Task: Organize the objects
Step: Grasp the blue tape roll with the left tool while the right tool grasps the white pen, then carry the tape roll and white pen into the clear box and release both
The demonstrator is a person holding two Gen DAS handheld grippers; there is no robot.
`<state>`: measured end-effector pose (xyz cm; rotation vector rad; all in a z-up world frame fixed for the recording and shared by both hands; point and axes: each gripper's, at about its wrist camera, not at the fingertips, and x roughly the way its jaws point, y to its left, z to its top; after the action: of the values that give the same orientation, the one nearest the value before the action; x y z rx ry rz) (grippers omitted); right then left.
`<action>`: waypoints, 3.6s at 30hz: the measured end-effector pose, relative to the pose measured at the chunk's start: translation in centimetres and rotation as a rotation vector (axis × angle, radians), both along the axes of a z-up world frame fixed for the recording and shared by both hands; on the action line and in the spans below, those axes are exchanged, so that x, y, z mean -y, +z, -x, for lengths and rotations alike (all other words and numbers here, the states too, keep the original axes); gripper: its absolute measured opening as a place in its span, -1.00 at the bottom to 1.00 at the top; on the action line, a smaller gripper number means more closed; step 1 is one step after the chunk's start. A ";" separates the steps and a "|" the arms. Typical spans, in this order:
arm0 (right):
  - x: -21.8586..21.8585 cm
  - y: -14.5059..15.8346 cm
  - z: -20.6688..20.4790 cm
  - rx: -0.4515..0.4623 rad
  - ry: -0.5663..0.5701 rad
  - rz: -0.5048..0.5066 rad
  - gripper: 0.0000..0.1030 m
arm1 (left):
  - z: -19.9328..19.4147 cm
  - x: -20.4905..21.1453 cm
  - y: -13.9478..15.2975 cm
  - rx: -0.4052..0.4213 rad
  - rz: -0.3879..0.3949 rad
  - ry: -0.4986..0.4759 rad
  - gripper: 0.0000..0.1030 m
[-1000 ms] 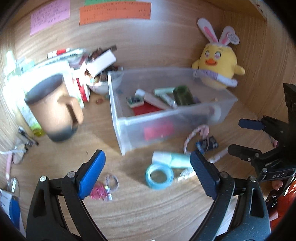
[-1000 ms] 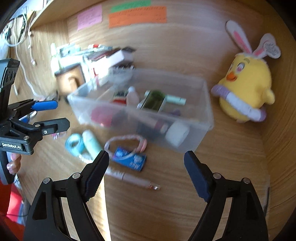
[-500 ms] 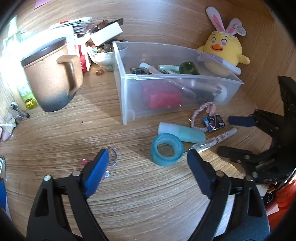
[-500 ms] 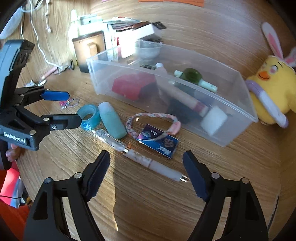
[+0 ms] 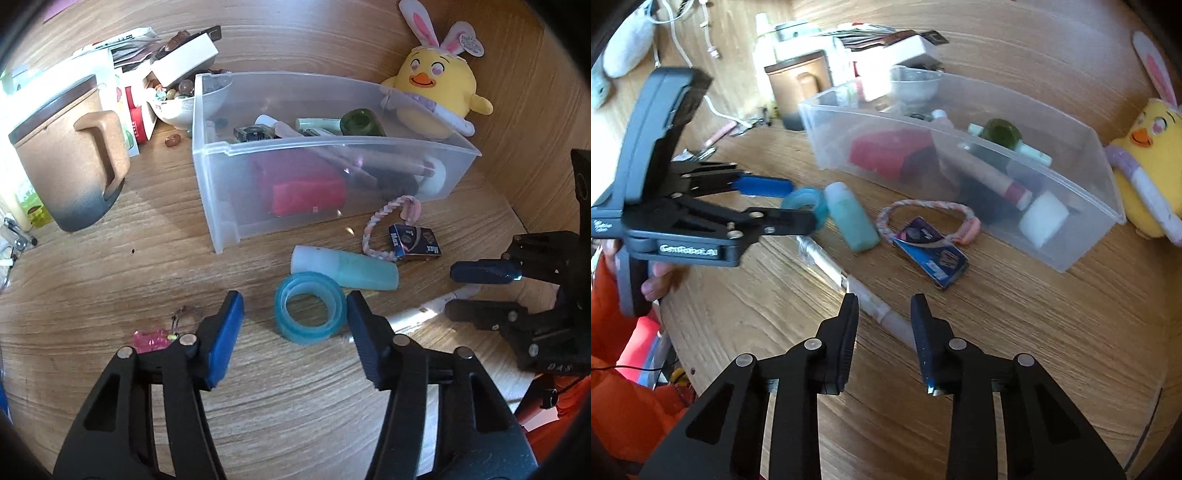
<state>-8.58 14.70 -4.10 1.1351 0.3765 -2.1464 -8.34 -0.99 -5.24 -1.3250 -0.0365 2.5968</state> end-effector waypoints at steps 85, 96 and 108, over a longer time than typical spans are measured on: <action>-2.8 6.5 11.2 -0.220 -0.315 0.152 -0.80 | 9.6 -2.1 7.3 -0.195 -0.039 0.054 -0.24; -2.1 4.3 12.2 -0.170 -0.306 0.093 -0.80 | 11.1 -2.4 5.1 -0.138 -0.038 0.041 -0.24; -2.1 3.6 12.9 -0.137 -0.323 0.083 -0.79 | 10.8 -3.0 4.6 -0.130 -0.010 0.022 -0.24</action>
<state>-21.45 16.82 -0.46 1.0630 0.1698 -2.5048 -19.15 2.02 -0.64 -1.1558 -0.0428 2.6910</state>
